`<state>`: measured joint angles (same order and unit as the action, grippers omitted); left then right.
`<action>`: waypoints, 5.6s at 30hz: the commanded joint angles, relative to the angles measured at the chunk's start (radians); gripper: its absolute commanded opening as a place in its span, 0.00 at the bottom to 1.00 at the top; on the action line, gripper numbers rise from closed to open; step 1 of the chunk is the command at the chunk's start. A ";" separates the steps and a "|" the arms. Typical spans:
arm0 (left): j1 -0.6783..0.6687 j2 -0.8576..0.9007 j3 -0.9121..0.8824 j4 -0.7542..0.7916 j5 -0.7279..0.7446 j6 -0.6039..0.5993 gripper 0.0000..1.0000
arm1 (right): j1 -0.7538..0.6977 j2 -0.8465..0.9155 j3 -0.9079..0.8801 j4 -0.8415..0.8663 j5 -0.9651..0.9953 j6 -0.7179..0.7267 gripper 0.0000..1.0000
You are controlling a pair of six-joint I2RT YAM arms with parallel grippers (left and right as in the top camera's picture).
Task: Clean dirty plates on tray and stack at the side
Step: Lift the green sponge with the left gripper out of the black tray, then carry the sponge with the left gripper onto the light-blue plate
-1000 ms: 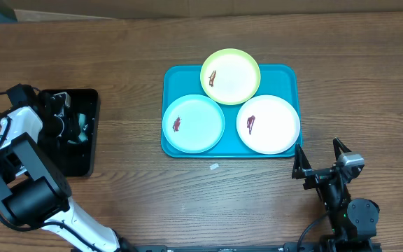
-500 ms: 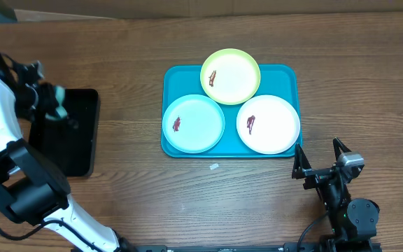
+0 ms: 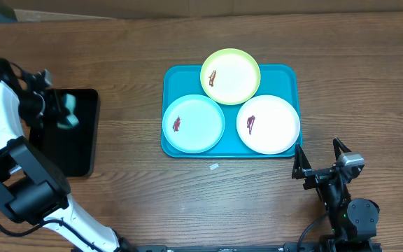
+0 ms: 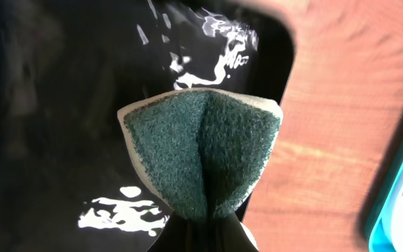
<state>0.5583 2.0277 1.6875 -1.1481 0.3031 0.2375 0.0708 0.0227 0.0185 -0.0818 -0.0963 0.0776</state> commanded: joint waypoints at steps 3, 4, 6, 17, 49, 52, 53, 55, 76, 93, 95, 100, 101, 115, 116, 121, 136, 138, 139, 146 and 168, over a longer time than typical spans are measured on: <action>0.014 -0.002 0.025 -0.060 -0.085 -0.016 0.04 | -0.006 -0.001 -0.010 0.005 0.014 0.000 1.00; 0.018 -0.002 0.061 -0.089 -0.085 -0.025 0.04 | -0.006 -0.001 -0.010 0.005 0.014 0.000 1.00; 0.021 -0.003 0.148 -0.146 -0.071 -0.046 0.04 | -0.006 -0.001 -0.010 0.005 0.014 0.000 1.00; 0.017 0.004 0.247 -0.129 -0.039 -0.051 0.04 | -0.006 -0.001 -0.010 0.005 0.014 0.000 1.00; 0.070 0.005 0.078 -0.102 -0.043 -0.174 0.04 | -0.006 -0.001 -0.010 0.005 0.014 0.000 1.00; 0.092 0.005 0.204 -0.193 0.012 -0.182 0.04 | -0.006 -0.001 -0.010 0.005 0.014 0.000 1.00; 0.099 0.005 0.257 -0.225 0.056 -0.182 0.04 | -0.006 -0.001 -0.010 0.005 0.014 0.000 1.00; 0.106 0.005 0.351 -0.277 0.140 -0.182 0.04 | -0.006 -0.001 -0.010 0.005 0.014 0.000 1.00; 0.056 0.005 0.061 -0.099 -0.148 -0.246 0.04 | -0.006 -0.001 -0.010 0.005 0.014 0.000 1.00; 0.031 0.013 0.227 -0.165 -0.048 -0.177 0.04 | -0.006 -0.001 -0.010 0.005 0.014 0.000 1.00; 0.029 0.013 0.138 -0.126 -0.034 -0.200 0.04 | -0.006 -0.001 -0.010 0.005 0.014 0.000 1.00; 0.028 0.006 0.118 -0.160 -0.011 -0.191 0.04 | -0.006 -0.001 -0.010 0.005 0.014 0.000 1.00; 0.028 0.004 0.139 -0.178 -0.012 -0.191 0.04 | -0.006 -0.001 -0.010 0.005 0.014 0.000 1.00; -0.074 0.000 0.769 -0.542 0.468 -0.118 0.04 | -0.006 -0.001 -0.010 0.005 0.014 0.000 1.00; -0.112 -0.001 0.768 -0.542 0.486 -0.119 0.04 | -0.006 -0.001 -0.010 0.005 0.014 0.000 1.00; -0.365 0.000 0.711 -0.539 0.424 -0.131 0.04 | -0.006 -0.001 -0.010 0.005 0.014 0.000 1.00; -0.955 0.001 0.095 -0.087 0.079 -0.462 0.04 | -0.006 -0.001 -0.010 0.005 0.014 0.000 1.00; -0.986 0.001 0.028 -0.014 -0.007 -0.547 0.04 | -0.006 -0.001 -0.010 0.005 0.014 0.000 1.00; -0.997 0.001 0.002 0.018 -0.048 -0.590 0.04 | -0.006 -0.001 -0.010 0.005 0.014 0.000 1.00; -1.007 0.001 -0.123 0.184 -0.160 -0.800 0.04 | -0.006 -0.001 -0.010 0.005 0.014 0.000 1.00; -1.032 0.001 -0.167 0.197 -0.146 -0.768 0.04 | -0.006 -0.001 -0.010 0.036 0.010 0.005 1.00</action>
<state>-0.4717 2.0350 1.5330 -0.9466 0.1600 -0.5228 0.0708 0.0227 0.0185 -0.0765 -0.0959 0.0784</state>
